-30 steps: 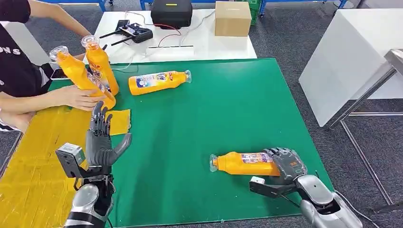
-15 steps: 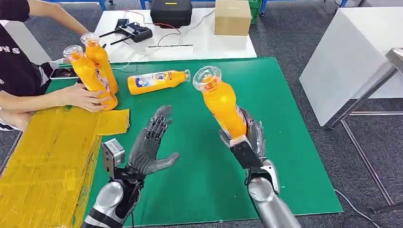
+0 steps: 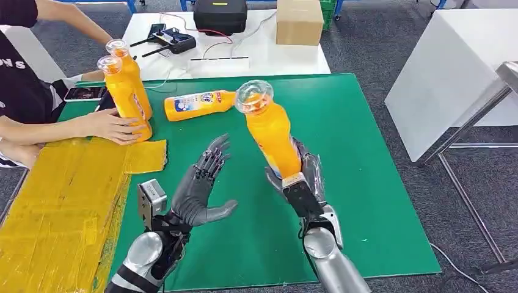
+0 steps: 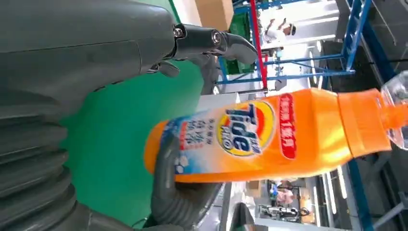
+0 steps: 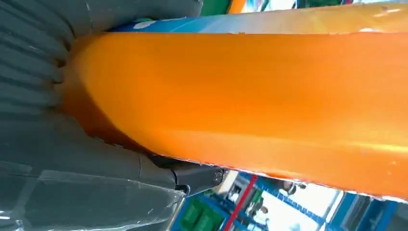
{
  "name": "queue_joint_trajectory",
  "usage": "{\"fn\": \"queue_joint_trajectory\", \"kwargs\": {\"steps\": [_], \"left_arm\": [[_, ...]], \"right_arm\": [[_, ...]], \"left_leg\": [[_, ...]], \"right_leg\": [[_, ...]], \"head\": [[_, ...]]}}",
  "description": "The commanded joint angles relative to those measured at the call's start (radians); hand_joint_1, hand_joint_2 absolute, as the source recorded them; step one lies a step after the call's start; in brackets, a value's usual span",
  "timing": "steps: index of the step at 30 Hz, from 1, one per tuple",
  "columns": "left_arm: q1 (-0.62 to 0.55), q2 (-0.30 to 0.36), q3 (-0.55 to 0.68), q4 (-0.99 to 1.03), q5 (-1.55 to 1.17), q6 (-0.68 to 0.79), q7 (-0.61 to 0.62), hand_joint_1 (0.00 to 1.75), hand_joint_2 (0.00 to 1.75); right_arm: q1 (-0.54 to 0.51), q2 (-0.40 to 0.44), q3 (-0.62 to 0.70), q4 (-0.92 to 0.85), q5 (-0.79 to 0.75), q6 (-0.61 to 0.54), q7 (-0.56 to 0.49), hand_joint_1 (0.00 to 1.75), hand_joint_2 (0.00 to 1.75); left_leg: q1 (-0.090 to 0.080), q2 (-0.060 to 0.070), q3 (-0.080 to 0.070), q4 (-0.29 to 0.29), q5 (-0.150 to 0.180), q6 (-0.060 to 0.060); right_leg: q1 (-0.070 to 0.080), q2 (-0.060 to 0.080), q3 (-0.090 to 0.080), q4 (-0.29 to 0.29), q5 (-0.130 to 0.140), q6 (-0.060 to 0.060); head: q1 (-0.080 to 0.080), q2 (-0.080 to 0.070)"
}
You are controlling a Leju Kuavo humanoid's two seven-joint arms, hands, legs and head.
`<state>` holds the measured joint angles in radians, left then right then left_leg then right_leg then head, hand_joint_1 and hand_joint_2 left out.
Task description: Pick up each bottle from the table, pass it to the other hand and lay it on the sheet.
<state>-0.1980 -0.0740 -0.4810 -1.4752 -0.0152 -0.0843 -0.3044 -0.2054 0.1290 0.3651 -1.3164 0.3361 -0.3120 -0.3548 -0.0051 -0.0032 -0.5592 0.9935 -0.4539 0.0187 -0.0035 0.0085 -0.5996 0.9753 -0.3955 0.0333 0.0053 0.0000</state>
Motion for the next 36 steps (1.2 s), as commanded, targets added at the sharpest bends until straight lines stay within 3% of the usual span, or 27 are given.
{"fn": "queue_joint_trajectory", "kwargs": {"steps": [1,13,21,27,36], "left_arm": [[-0.056,0.031,-0.035,0.063,0.007,-0.003,0.002,0.0,1.75],[-0.055,0.031,-0.035,0.064,0.007,-0.003,0.002,0.0,1.75],[-0.082,0.018,-0.023,0.114,0.031,-0.003,0.012,0.0,1.75],[-0.094,0.008,-0.003,0.151,0.061,0.001,0.015,0.0,1.75],[-0.104,0.001,0.028,0.192,0.113,-0.002,0.031,0.0,1.75]], "right_arm": [[-0.061,0.021,0.083,0.148,0.018,0.002,0.002,1.75,1.75],[-0.062,0.018,0.081,0.148,0.017,0.004,0.002,1.75,1.75],[-0.069,0.069,0.315,0.253,0.16,0.027,-0.019,1.75,1.75],[-0.085,0.061,0.479,0.307,0.229,0.026,-0.021,1.75,1.75],[-0.089,0.044,0.506,0.322,0.242,0.004,-0.017,1.75,1.75]], "left_leg": [[0.001,0.002,0.004,-0.001,-0.001,-0.002],[0.001,0.001,0.003,0.0,-0.001,-0.002],[0.002,0.002,0.005,-0.001,-0.002,-0.003],[0.002,0.001,0.004,-0.001,-0.001,-0.002],[0.001,-0.002,0.0,-0.001,0.0,-0.001]], "right_leg": [[0.001,0.001,0.003,-0.001,0.0,-0.001],[0.001,0.0,0.003,-0.001,-0.001,-0.001],[0.002,0.001,0.004,-0.001,-0.001,-0.001],[0.003,0.0,0.003,-0.001,-0.001,-0.001],[0.001,-0.003,0.0,-0.001,-0.001,-0.001]], "head": [[0.0,0.0],[0.0,0.0],[0.0,0.0],[-0.001,0.0],[0.0,0.0]]}}
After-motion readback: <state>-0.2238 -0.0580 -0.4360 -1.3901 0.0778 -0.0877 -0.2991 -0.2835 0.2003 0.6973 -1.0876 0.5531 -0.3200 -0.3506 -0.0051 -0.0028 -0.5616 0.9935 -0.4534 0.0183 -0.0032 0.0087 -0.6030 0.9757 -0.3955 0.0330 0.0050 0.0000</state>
